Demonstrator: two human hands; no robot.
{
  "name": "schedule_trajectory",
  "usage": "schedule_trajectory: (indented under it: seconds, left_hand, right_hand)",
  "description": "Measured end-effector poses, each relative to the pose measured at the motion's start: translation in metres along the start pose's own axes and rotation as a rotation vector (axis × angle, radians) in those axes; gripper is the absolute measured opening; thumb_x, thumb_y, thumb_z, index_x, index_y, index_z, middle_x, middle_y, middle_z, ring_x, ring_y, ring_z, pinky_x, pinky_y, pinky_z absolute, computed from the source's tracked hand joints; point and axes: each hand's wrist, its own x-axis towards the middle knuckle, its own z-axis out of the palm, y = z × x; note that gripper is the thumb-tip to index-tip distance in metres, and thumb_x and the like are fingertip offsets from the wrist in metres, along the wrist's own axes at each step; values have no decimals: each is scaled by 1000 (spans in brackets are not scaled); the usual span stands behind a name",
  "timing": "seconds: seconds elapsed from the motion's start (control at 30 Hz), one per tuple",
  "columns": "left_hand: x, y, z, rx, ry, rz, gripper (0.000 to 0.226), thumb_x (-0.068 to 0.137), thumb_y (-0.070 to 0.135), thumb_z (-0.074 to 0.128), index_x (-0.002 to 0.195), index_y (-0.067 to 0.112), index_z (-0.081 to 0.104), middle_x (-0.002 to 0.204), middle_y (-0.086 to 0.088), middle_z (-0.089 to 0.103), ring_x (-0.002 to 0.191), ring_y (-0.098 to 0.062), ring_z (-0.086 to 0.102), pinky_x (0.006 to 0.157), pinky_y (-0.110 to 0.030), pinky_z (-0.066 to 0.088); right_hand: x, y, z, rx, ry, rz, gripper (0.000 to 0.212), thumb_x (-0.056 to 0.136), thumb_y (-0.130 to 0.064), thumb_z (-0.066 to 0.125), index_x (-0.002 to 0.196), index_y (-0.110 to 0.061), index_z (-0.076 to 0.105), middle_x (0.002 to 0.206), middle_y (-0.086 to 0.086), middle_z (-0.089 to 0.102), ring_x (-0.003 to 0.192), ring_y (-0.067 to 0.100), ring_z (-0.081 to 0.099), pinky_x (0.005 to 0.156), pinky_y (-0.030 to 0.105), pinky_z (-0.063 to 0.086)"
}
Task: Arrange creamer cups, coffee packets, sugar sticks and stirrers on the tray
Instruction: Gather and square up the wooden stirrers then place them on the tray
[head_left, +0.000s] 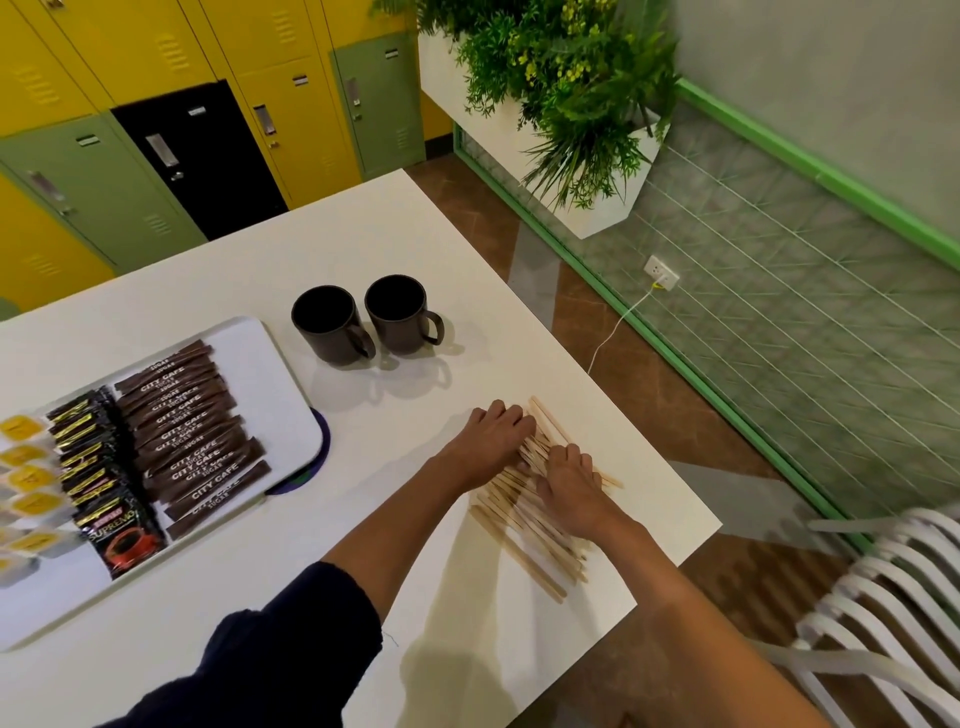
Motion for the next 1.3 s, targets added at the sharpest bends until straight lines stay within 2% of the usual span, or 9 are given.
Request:
schedule_trajectory:
  seconds: [0.2,0.4,0.57,0.83,0.93,1.03,1.17,1.23,1.3]
  left_hand:
    - [-8,-12,-8,-365,4,-72,39,85,24,65,119,9,52,118,-9,55,109,-25,47,90,-36,37]
    - [-27,-28,-12,-878,171,-222,58,71,26,81,121,18,53,119,-3,54,109,-16,47,92,-29,42]
    - [-50,-27,-17,-1369,278,-415,33,93,27,55,122,9,55,112,-2,59,97,-7,56,82,-13,46]
    - [-78,-36,-15,-1339,322,-475,39,101,33,33,128,13,54,127,-2,57,120,-15,52,102,-31,41]
    - [-94,-41,-13,-1479,436,-527,46,98,43,32,144,36,30,147,5,37,134,-9,37,106,-30,36]
    - [-109,-43,-13,-1551,647,-593,48,96,50,29,143,51,17,154,9,22,135,-4,28,111,-34,31]
    - [-119,-42,-22,-1368,933,-615,48,101,41,20,140,55,-4,156,12,14,122,22,32,99,-7,33]
    - [-124,-44,-27,-1344,1049,-599,48,101,42,19,136,60,-8,156,18,4,135,13,26,113,-22,30]
    - [-130,-50,-26,-1414,1092,-687,48,100,47,19,136,60,-8,154,14,15,140,-9,30,114,-40,31]
  right_hand:
    - [0,-4,-12,80,-140,-46,28,101,-25,33,120,-5,37,123,15,52,119,31,44,96,39,34]
    - [-2,-11,-22,408,-286,-63,35,101,-30,34,128,-8,31,101,10,57,82,18,54,68,29,38]
    - [-4,-36,-23,682,-359,-109,20,99,-33,44,113,-18,46,74,-3,60,70,8,57,69,21,44]
    - [1,-81,-5,740,-392,-175,31,98,-31,47,72,-14,52,60,1,57,54,7,53,66,20,42]
    - [4,-99,2,745,-329,-240,22,98,-34,45,80,-22,51,61,-4,54,50,3,52,58,15,42]
    - [8,-122,10,645,-248,-324,20,98,-41,42,101,-25,53,64,-7,55,56,7,55,60,21,44]
    - [10,-152,15,551,-222,-363,34,100,-40,34,114,-13,48,78,0,58,62,9,56,59,19,44]
    - [11,-162,16,568,-201,-365,34,100,-39,36,116,-12,47,81,1,59,63,9,57,57,17,43]
    - [13,-175,17,640,-173,-362,32,98,-42,39,115,-16,47,79,-5,58,65,8,57,58,16,42]
